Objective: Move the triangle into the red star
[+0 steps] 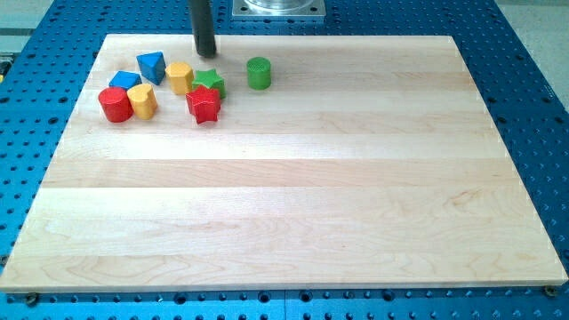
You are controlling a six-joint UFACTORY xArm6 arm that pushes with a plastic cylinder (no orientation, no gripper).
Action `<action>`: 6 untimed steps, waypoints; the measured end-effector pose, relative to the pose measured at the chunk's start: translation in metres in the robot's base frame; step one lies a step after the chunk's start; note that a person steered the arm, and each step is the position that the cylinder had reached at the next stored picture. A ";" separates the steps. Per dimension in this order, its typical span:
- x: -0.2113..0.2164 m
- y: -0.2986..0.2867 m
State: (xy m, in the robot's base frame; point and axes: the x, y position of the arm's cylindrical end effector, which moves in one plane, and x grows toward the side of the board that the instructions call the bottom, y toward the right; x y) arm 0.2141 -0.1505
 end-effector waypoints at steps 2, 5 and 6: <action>0.044 -0.085; 0.059 -0.044; 0.086 -0.070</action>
State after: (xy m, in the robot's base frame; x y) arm 0.3002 -0.2209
